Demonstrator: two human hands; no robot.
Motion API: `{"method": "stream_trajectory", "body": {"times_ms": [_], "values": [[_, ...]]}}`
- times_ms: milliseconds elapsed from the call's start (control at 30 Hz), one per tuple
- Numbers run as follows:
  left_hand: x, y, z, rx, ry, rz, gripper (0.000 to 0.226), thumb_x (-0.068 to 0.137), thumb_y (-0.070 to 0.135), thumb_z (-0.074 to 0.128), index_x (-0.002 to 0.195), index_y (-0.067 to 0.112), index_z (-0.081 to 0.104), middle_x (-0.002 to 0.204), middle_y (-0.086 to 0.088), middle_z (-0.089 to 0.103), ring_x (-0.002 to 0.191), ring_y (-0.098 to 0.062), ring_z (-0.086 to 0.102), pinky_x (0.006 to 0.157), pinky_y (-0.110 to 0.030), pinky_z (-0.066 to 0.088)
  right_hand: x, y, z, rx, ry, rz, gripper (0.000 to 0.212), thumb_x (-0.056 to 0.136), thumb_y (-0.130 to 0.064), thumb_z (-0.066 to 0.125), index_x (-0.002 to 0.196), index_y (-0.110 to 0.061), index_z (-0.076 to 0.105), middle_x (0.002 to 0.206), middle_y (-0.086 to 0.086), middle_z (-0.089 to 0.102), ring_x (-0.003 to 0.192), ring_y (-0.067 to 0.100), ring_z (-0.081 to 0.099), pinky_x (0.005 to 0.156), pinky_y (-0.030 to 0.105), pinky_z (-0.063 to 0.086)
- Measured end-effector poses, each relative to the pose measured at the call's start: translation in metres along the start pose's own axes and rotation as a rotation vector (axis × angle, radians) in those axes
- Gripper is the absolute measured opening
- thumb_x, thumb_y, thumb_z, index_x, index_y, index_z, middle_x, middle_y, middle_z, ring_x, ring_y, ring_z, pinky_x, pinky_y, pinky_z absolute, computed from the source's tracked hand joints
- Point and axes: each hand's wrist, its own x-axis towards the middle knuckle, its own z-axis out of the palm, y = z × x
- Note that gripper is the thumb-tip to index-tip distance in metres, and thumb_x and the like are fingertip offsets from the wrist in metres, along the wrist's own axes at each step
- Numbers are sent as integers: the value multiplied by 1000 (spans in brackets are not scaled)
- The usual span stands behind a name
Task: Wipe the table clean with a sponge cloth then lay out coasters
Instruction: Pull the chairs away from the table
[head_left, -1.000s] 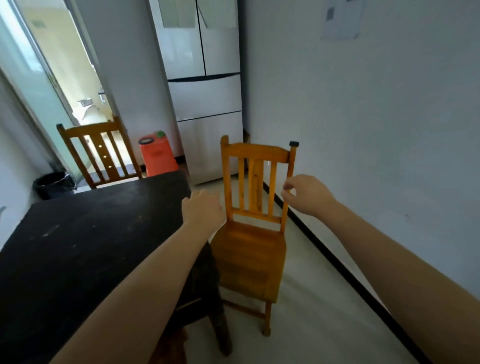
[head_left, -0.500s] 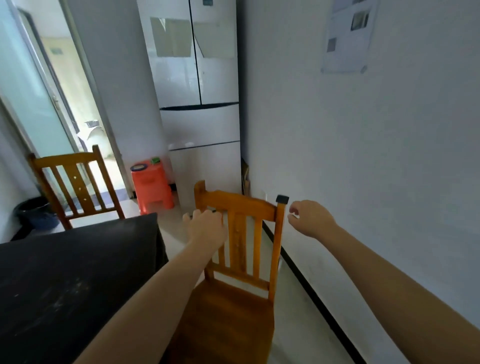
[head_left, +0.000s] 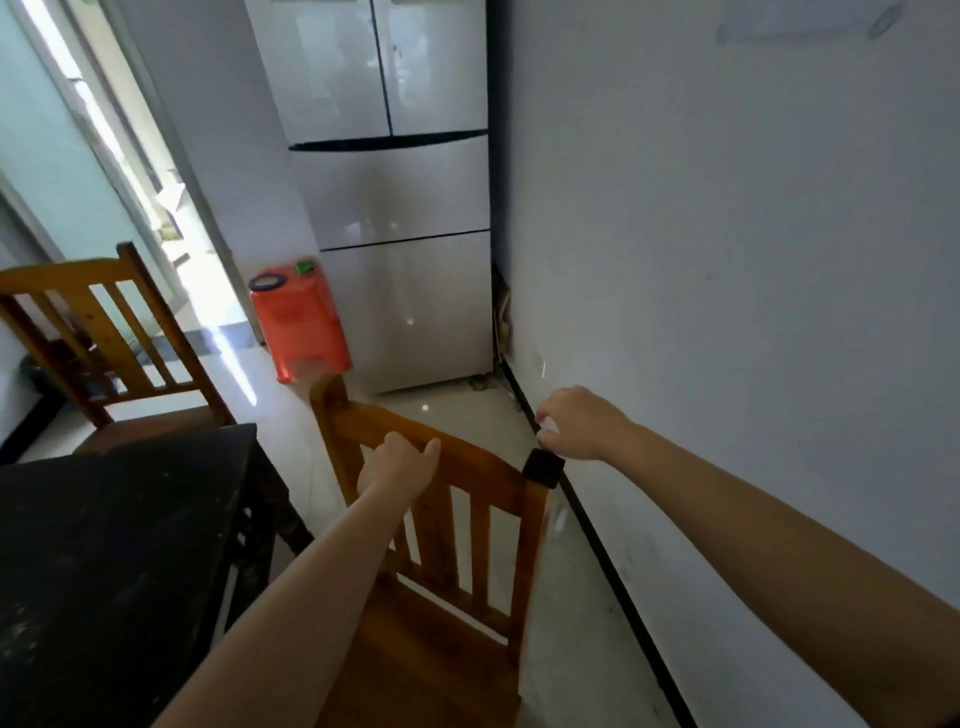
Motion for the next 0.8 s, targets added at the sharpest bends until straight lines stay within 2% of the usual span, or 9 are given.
{"method": "stream_trajectory", "body": {"times_ms": [100, 200, 233, 333, 467, 600, 733, 800], "values": [[21, 22, 25, -146, 9, -234, 59, 87, 48, 51, 122, 2, 40, 87, -5, 54, 68, -15, 54, 50, -22, 40, 46, 30, -5, -11, 13, -118, 34, 92, -24, 42, 118, -5, 53, 121, 17, 52, 111, 29, 47, 93, 38, 43], [31, 35, 40, -223, 63, -394, 73, 81, 52, 57, 127, 0, 35, 73, -4, 48, 60, -14, 50, 45, -21, 37, 82, 48, -6, -22, -17, -242, 35, 92, -25, 43, 118, -5, 54, 122, 17, 52, 113, 30, 47, 94, 38, 42], [35, 39, 47, -237, 84, -437, 79, 79, 52, 59, 130, -2, 32, 75, -5, 50, 62, -15, 51, 46, -22, 38, 95, 55, -6, -34, -34, -295, 35, 91, -25, 44, 118, -6, 54, 123, 16, 53, 114, 30, 47, 95, 38, 41], [39, 49, 56, -288, 145, -527, 82, 78, 43, 66, 134, 1, 23, 95, -8, 48, 80, -21, 51, 61, -28, 44, 125, 68, -3, -19, -68, -421, 33, 90, -24, 47, 116, -7, 57, 122, 17, 55, 114, 30, 50, 95, 35, 39], [42, 49, 53, -188, 145, -547, 68, 79, 40, 66, 127, 4, 34, 89, -4, 52, 78, -17, 56, 62, -26, 48, 163, 67, 8, -1, -104, -564, 28, 88, -22, 48, 109, -7, 62, 115, 16, 59, 109, 30, 53, 94, 36, 41], [47, 44, 47, -112, 69, -532, 57, 78, 44, 64, 114, 4, 46, 82, -5, 58, 69, -15, 59, 58, -23, 46, 197, 39, 20, 14, -108, -758, 26, 89, -17, 49, 109, -7, 62, 111, 13, 61, 108, 27, 54, 83, 27, 36], [49, 41, 41, -93, -16, -537, 56, 79, 44, 64, 116, 9, 42, 88, -6, 61, 74, -14, 58, 65, -23, 47, 217, 0, 26, 21, -44, -1002, 31, 89, -7, 48, 118, -8, 57, 118, 10, 60, 110, 23, 53, 84, 23, 39], [50, 40, 39, -87, -64, -549, 60, 79, 46, 63, 119, 9, 39, 94, -9, 63, 75, -14, 58, 66, -23, 48, 221, -18, 30, -31, -40, -1133, 37, 88, -3, 49, 124, -10, 52, 125, 8, 56, 115, 21, 50, 91, 24, 40]]}}
